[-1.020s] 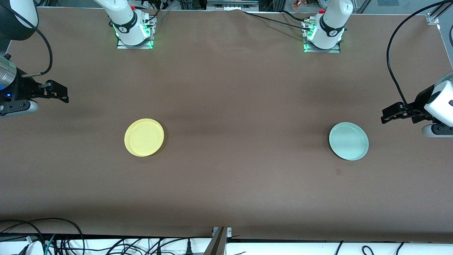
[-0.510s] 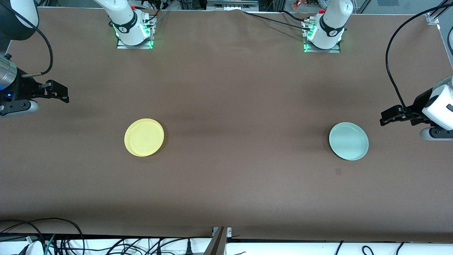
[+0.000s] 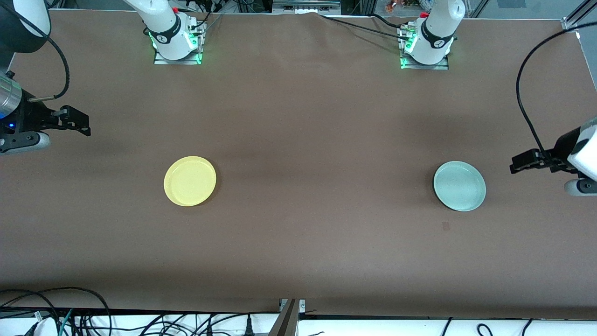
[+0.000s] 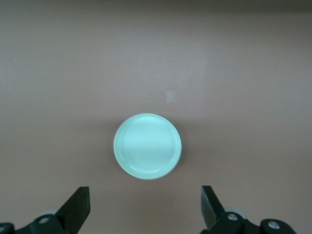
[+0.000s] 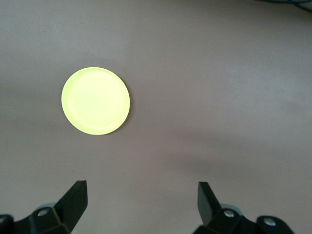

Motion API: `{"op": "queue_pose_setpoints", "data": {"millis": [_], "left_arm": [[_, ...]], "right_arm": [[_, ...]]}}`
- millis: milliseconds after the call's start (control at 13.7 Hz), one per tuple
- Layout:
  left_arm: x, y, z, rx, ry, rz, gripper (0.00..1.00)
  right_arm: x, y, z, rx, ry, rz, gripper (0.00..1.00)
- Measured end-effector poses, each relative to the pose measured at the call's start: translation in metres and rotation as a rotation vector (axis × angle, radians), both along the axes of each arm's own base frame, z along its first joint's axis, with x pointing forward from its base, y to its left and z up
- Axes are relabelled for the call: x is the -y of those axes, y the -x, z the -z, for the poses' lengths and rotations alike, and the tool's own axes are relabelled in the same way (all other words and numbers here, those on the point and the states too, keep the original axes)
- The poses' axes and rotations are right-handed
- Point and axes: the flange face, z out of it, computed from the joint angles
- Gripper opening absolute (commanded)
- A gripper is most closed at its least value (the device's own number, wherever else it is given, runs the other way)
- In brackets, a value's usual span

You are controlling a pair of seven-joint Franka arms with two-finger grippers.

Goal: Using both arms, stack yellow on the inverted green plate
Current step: 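Reach the left gripper down to the green plate's rim and grasp it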

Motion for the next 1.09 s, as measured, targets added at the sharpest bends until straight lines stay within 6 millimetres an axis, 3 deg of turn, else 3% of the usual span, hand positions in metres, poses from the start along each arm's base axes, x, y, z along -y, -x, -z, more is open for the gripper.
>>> {"op": "queue_pose_setpoints", "data": {"millis": [146,291,510,656,801,1093], "left_arm": [[-0.024,-0.020,0.035,0.026,-0.009,0.038,1.00],[-0.067,-0.034,0.081,0.033,-0.017,0.075,1.00],[-0.121,-0.043,0.167,0.002,0.048,0.061,1.00],[-0.132,-0.044,0.219,-0.014,0.076,0.039,1.00],[-0.128,-0.040,0.259,-0.033,0.094,0.030,1.00],[-0.130,-0.014,0.304,-0.085,0.151,0.043,1.00]], "right_arm": [[0.000,0.000,0.000,0.003,0.000,0.000,1.00],[0.000,0.000,-0.001,0.006,-0.001,0.000,1.00],[-0.001,-0.001,-0.002,0.007,-0.004,-0.001,1.00],[-0.001,-0.001,-0.002,0.008,-0.005,-0.001,1.00],[-0.001,-0.001,-0.002,0.008,-0.005,-0.001,1.00],[-0.002,-0.001,-0.002,0.008,-0.006,-0.002,1.00]]}}
